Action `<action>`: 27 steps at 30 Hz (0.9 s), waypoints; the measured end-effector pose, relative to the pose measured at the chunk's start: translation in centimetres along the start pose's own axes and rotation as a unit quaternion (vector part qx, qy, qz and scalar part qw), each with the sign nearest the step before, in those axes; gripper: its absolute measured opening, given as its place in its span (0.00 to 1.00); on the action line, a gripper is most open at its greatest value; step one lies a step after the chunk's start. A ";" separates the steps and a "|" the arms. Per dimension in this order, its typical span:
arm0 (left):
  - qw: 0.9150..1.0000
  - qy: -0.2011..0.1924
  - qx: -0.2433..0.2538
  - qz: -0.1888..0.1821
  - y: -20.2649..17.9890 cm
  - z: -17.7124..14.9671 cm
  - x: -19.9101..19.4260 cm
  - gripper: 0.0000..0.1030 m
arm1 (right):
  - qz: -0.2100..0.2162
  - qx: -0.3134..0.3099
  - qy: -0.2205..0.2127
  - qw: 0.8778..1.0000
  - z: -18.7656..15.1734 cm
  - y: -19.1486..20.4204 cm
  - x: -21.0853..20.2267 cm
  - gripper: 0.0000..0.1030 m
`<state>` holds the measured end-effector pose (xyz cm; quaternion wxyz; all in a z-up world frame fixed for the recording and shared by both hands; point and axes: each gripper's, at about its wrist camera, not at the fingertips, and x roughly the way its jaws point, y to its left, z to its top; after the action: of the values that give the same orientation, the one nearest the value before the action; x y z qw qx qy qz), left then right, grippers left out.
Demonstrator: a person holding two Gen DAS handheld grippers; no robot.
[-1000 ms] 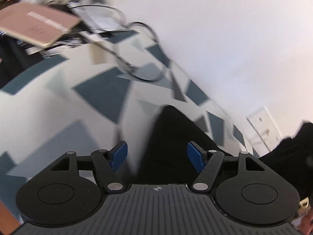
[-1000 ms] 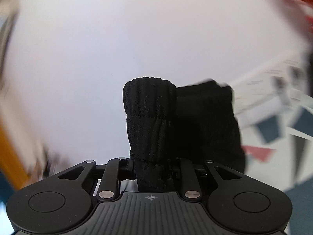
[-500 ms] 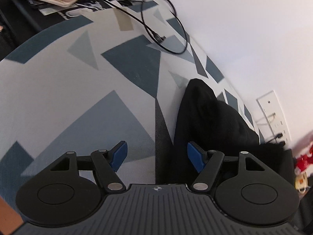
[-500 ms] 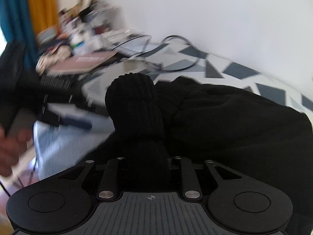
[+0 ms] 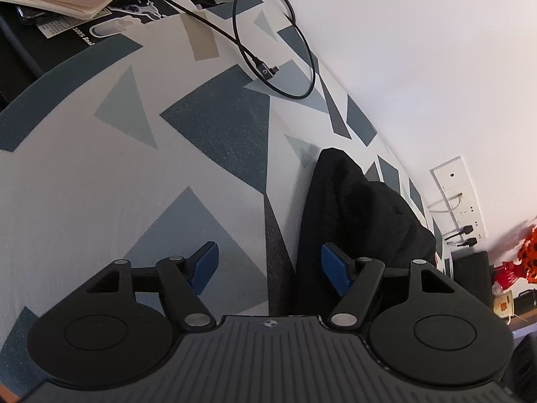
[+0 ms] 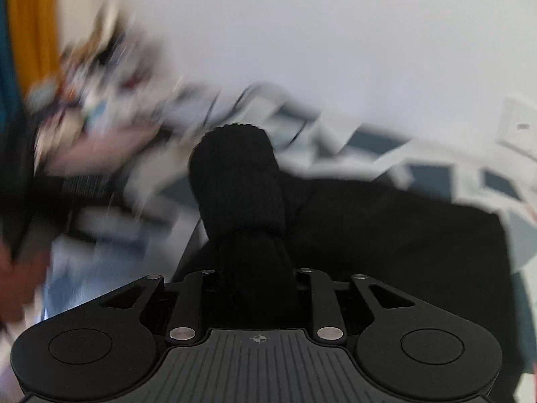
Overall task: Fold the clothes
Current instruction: 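Open the right tool to release the cuff onto the trousers, then close the left tool on the folded trousers bundle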
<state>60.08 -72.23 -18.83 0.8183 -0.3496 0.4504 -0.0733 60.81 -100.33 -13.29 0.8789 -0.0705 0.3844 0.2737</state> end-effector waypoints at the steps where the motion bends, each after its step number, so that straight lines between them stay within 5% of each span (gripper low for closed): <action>1: 1.000 0.002 0.005 -0.002 -0.2 -0.1 0.0 0.67 | 0.007 -0.005 0.007 1.000 -0.5 0.6 -0.1 0.41; 3: 1.000 0.002 0.022 -0.006 -0.9 -0.2 -0.1 0.67 | 0.023 -0.008 0.015 1.000 -1.4 1.4 -0.6 0.64; 5: 0.999 -0.005 0.043 -0.016 -1.8 -0.1 -0.4 0.67 | 0.040 0.018 0.024 0.999 -1.3 0.9 -1.5 0.70; 10: 0.992 -0.011 0.108 -0.071 -4.8 -0.2 -1.6 0.71 | 0.078 0.065 0.017 0.995 0.5 -2.3 -5.4 0.72; 16: 0.971 0.017 0.211 -0.108 -8.2 -2.6 -1.5 0.73 | 0.129 0.155 -0.034 0.979 3.3 -9.4 -7.8 0.77; 21: 0.963 0.049 0.254 -0.075 -8.8 -5.3 0.4 0.71 | 0.013 0.065 -0.033 0.997 5.8 -10.5 -3.8 0.77; 23: 0.959 0.047 0.274 -0.058 -8.9 -6.0 0.8 0.60 | -0.019 0.000 -0.024 1.000 6.3 -10.0 -1.6 0.77; 27: 0.960 0.047 0.272 -0.052 -8.6 -6.4 1.0 0.56 | 0.011 -0.063 0.001 0.998 7.2 -8.9 1.7 0.75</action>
<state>57.28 -82.31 -16.27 0.8551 -0.1331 0.4329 -0.2523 71.11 -104.66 -10.29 0.8693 -0.1222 0.3677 0.3068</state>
